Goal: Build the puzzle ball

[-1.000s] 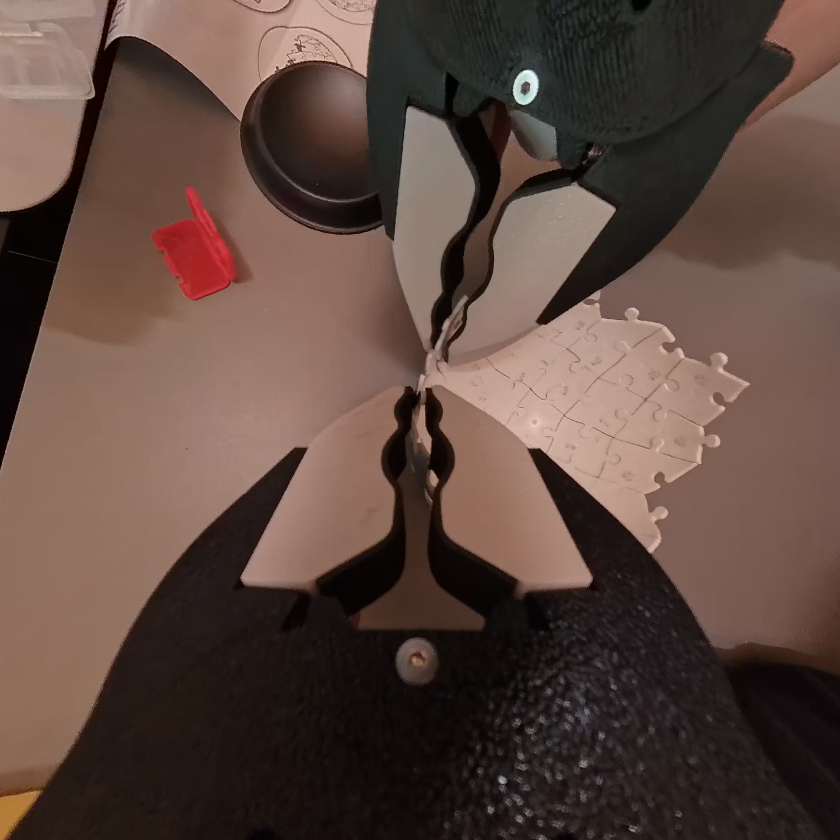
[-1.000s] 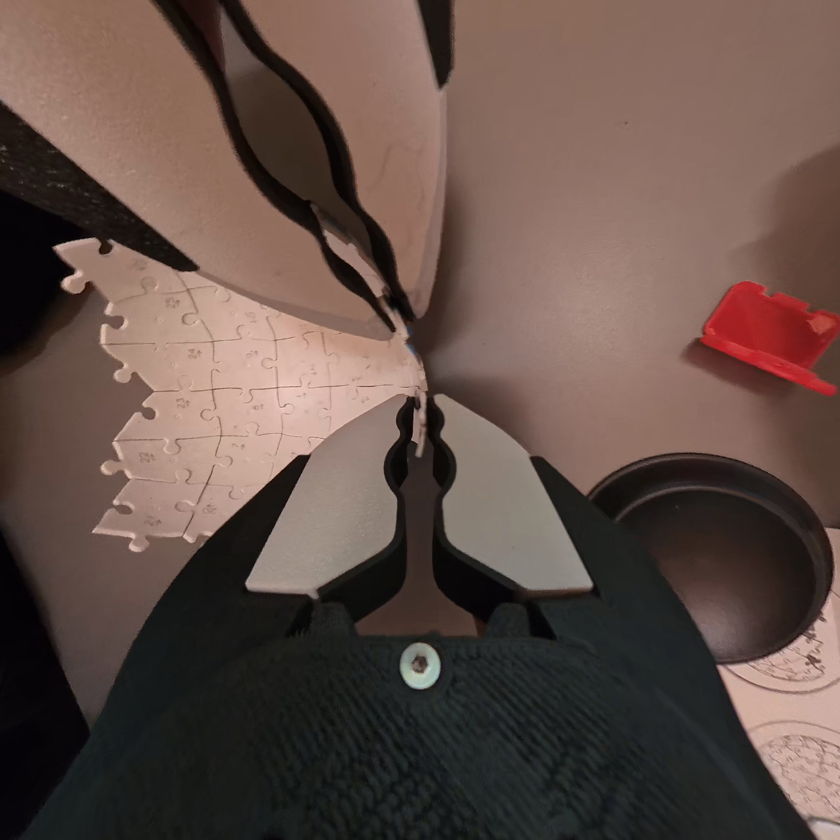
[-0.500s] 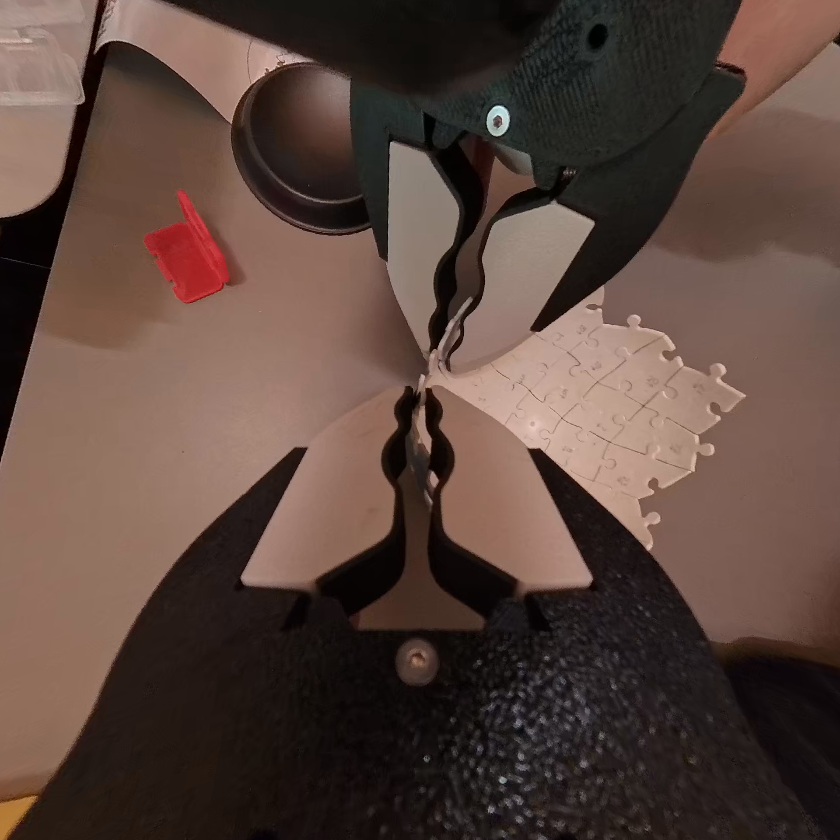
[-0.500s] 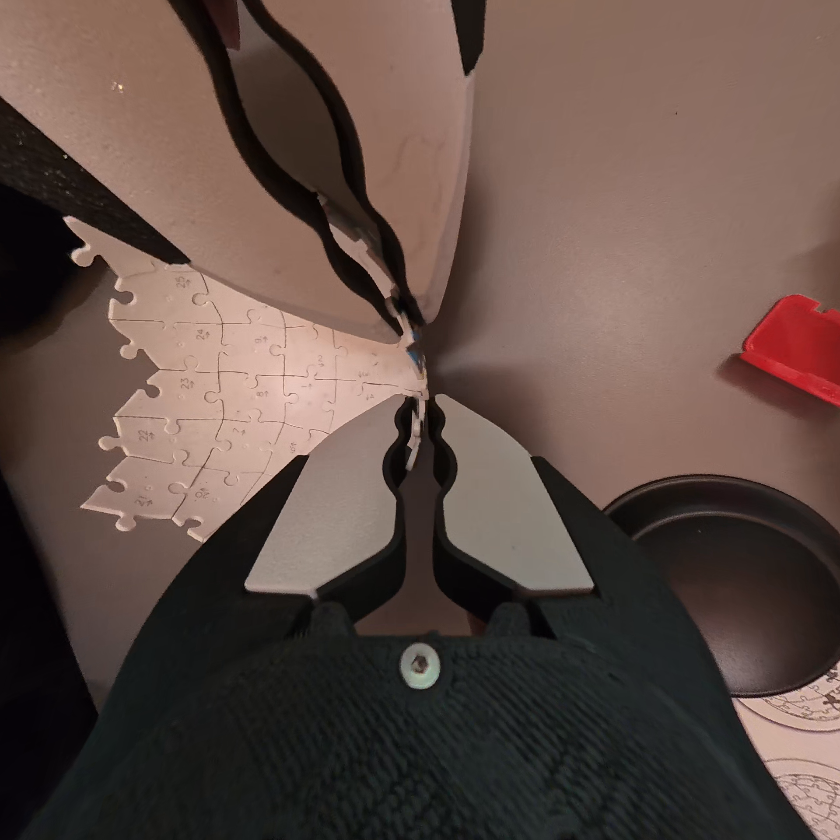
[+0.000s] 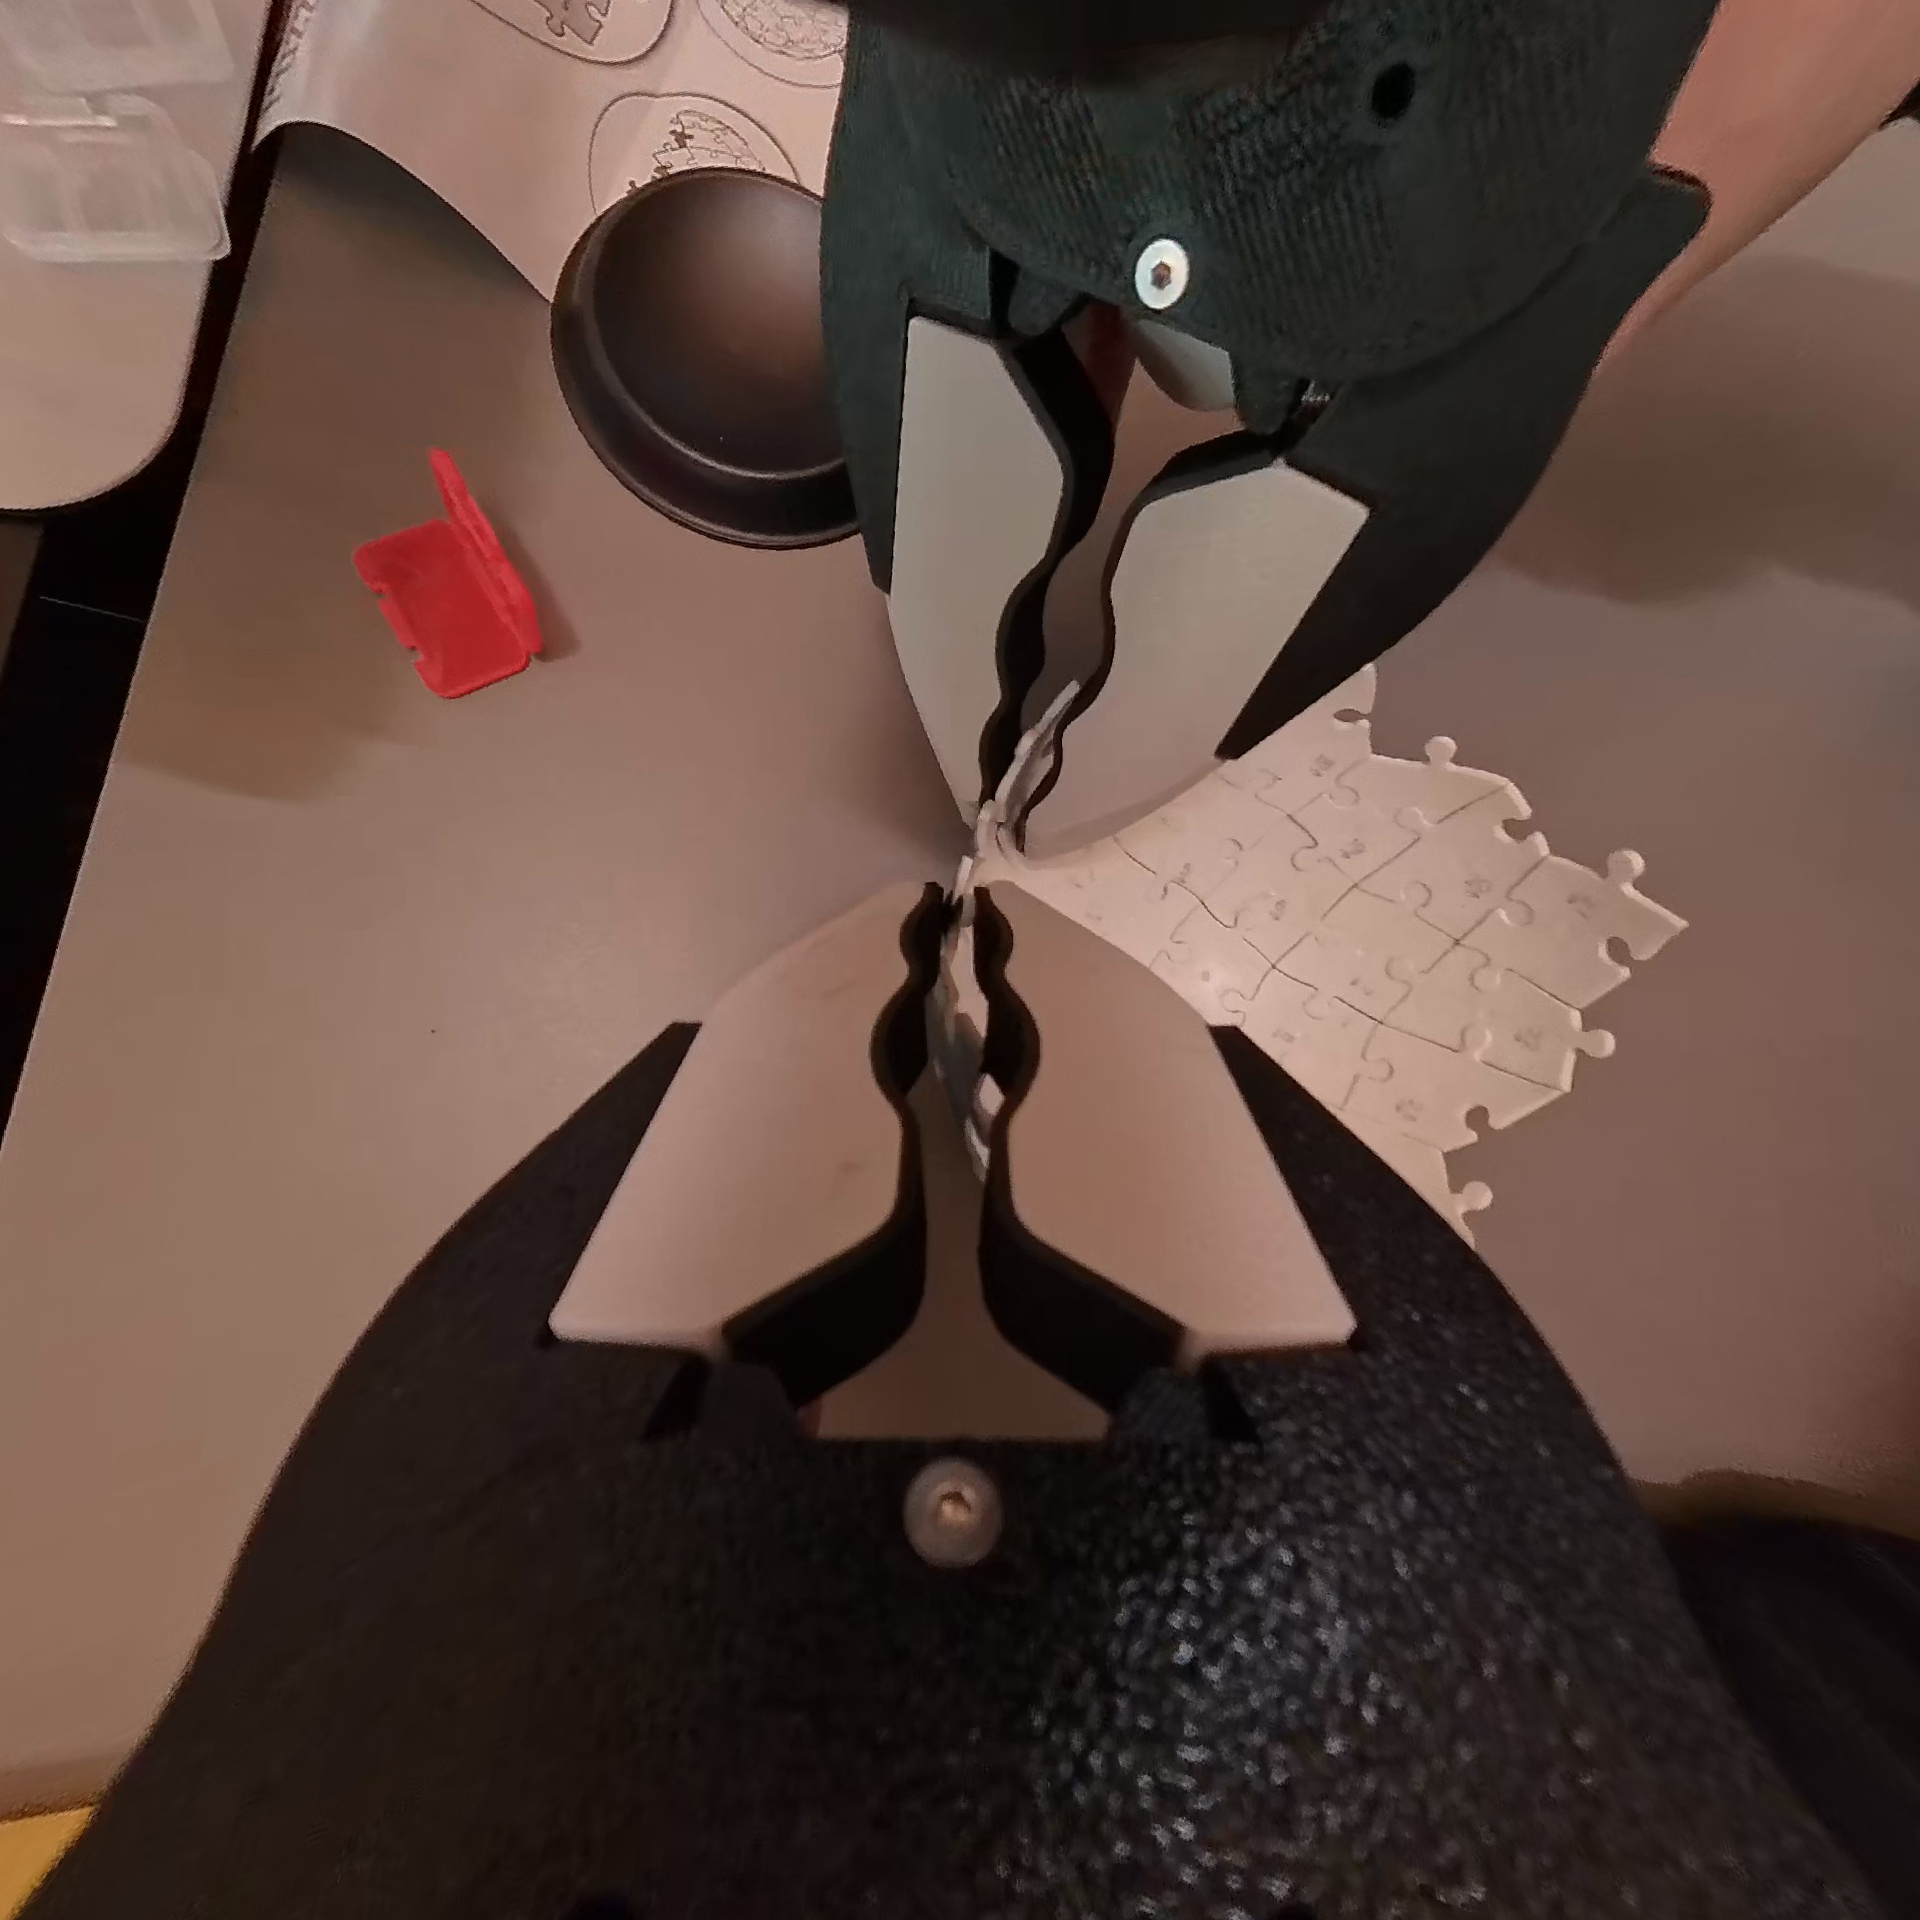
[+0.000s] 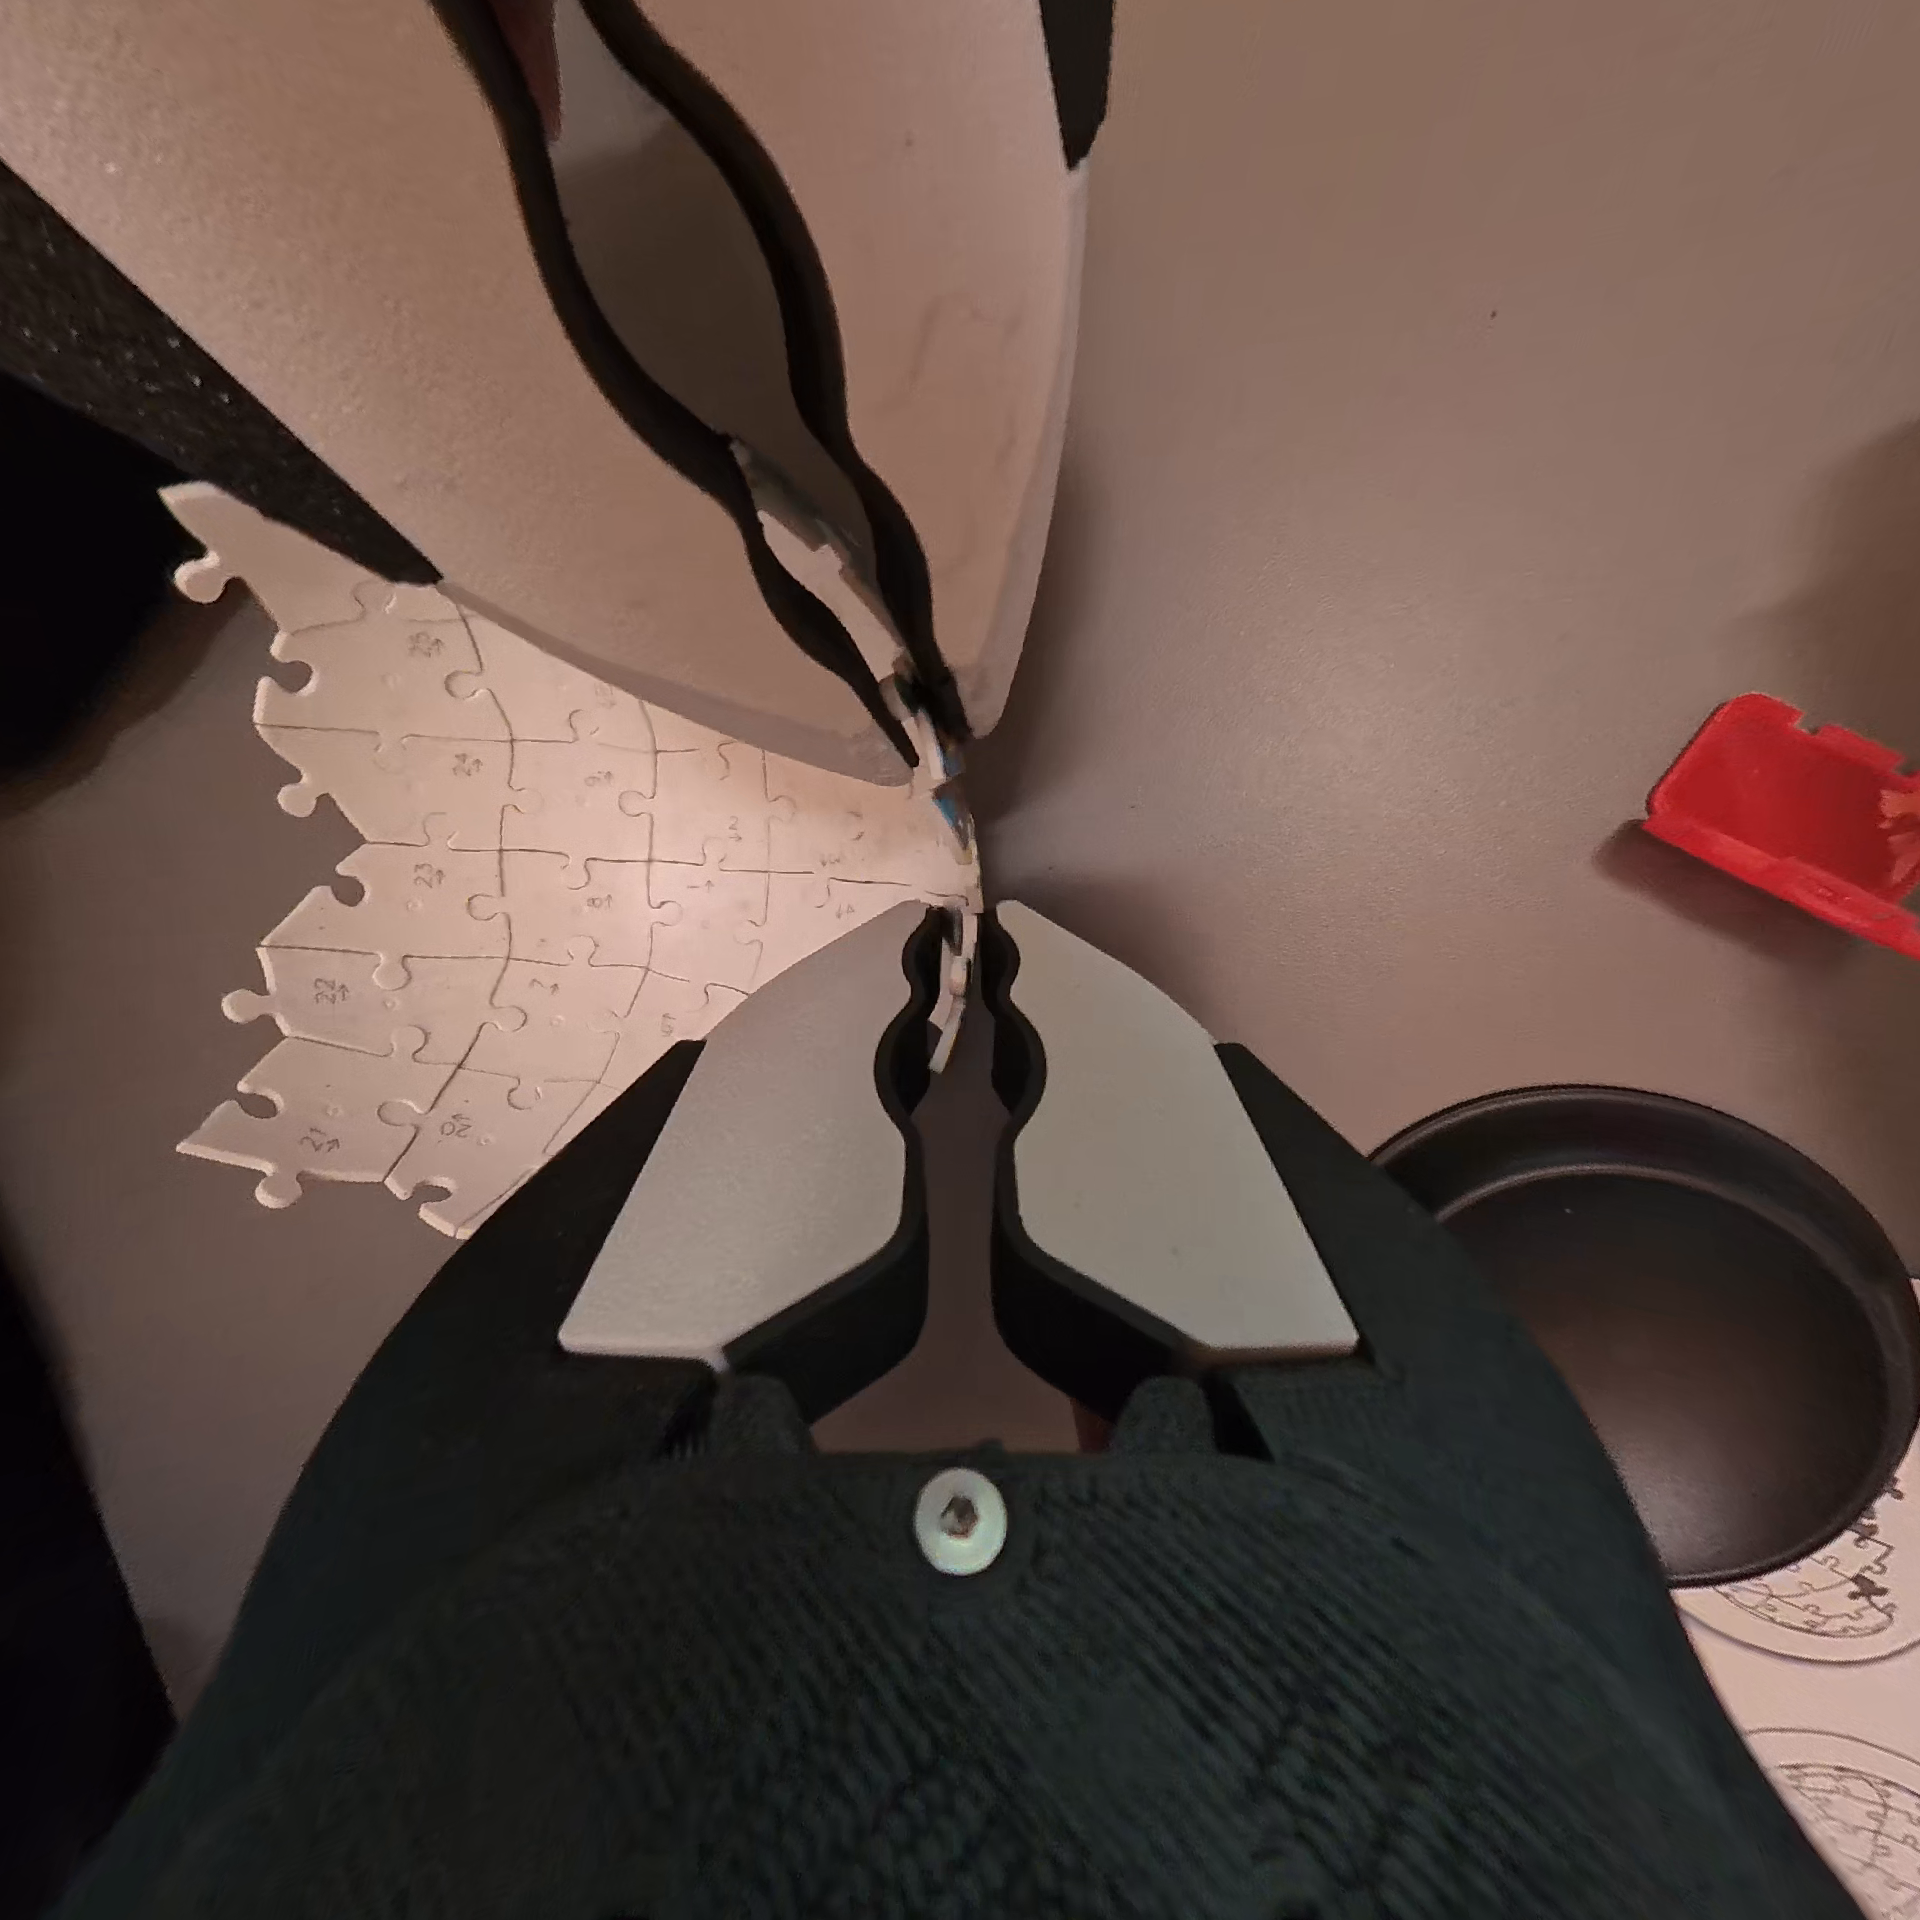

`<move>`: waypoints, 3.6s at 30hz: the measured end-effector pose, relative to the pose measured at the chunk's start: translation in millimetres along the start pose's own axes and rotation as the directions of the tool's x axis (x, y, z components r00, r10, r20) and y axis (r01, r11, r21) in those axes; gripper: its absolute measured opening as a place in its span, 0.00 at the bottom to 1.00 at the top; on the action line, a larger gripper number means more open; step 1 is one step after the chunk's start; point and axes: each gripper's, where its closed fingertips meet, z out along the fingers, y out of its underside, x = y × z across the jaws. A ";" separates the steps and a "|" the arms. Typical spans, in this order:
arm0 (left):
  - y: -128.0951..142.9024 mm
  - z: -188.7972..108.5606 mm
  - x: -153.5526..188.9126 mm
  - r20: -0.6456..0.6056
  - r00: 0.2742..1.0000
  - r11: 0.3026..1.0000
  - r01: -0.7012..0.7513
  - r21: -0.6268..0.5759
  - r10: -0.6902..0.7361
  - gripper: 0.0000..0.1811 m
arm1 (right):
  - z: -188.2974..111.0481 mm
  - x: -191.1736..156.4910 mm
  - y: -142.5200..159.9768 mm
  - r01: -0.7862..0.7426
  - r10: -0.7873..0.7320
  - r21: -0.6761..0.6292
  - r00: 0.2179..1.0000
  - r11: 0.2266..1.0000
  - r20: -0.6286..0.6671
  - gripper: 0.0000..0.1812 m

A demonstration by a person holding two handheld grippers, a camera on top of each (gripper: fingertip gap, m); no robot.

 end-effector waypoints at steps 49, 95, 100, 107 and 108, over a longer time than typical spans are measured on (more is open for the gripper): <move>1.5 1.0 0.2 0.008 1.000 1.000 -0.007 -0.015 0.007 0.02 | 1.9 -6.4 4.4 -0.068 0.070 -0.027 0.995 0.997 0.072 0.05; 3.9 1.1 -0.2 0.010 1.000 1.000 0.002 -0.030 -0.002 0.02 | -5.7 -5.8 -1.5 -0.072 0.072 0.024 0.997 0.997 0.027 0.04; 4.1 1.6 1.1 0.005 1.000 0.999 -0.001 -0.033 0.001 0.02 | -1.9 -6.8 5.6 -0.073 0.074 -0.023 0.997 0.997 0.028 0.10; 4.3 1.6 0.9 0.006 1.000 0.999 -0.001 -0.033 0.001 0.02 | 0.4 -9.6 5.0 -0.091 0.092 -0.016 0.994 0.996 0.056 0.04; 4.2 1.5 0.8 0.006 1.000 0.999 -0.001 -0.033 0.001 0.02 | 0.3 -9.6 4.9 -0.096 0.097 -0.018 0.994 0.995 0.054 0.04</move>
